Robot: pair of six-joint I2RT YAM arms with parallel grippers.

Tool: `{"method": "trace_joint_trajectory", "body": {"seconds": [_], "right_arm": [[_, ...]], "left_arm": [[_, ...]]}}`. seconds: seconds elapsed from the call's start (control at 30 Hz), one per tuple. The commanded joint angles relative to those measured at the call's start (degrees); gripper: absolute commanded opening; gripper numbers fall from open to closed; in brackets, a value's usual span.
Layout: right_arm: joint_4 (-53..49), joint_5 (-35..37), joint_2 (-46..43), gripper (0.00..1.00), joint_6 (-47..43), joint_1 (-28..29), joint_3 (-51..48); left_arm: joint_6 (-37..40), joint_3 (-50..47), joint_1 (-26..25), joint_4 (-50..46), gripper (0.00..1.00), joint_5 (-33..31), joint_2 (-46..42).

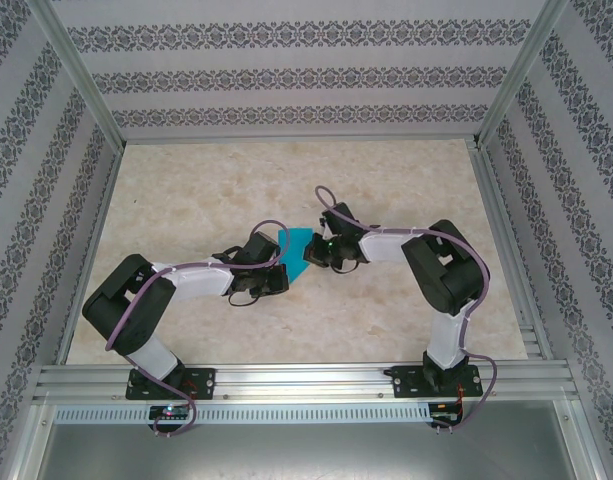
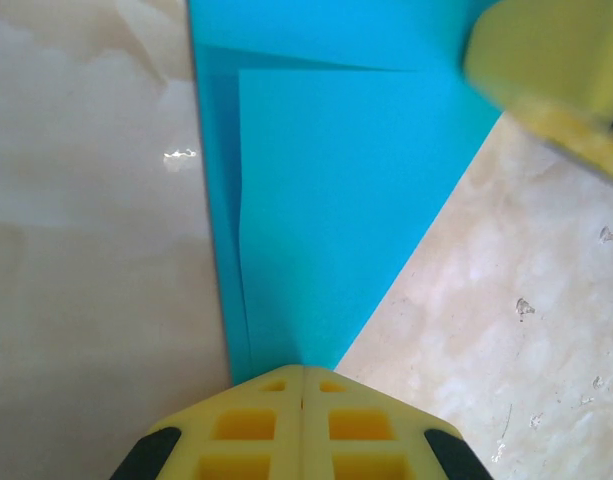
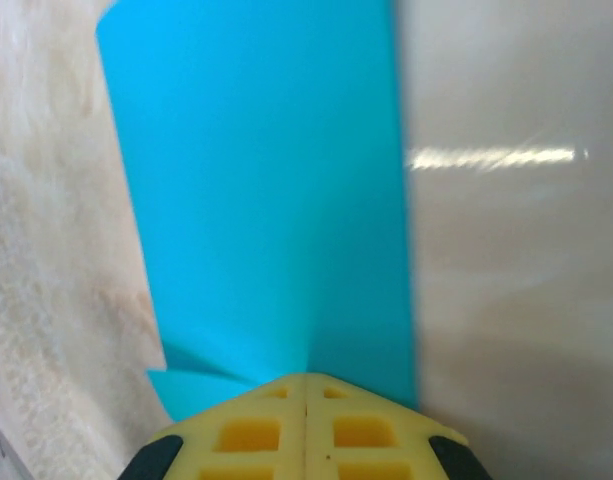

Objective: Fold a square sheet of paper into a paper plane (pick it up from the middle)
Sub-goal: Third fold the triangle at the center of the table.

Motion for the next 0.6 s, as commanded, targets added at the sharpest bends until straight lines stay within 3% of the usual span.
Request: {"method": "trace_joint_trajectory", "body": {"seconds": [0.0,0.23,0.57], "right_arm": [[-1.2,6.4,-2.2,0.04,-3.8,-2.0,1.2],[1.3,5.7,-8.7,0.06,-3.3,2.7,-1.9],[5.2,1.1,-0.7,0.05,1.1,7.1,-2.0]], "left_arm": [[-0.4,-2.2,-0.4,-6.8,0.0,-1.6,1.7],[0.2,-0.8,-0.4,-7.3,0.0,-1.4,2.0],[1.1,0.5,-0.4,-7.4,0.0,-1.1,1.3]]}}
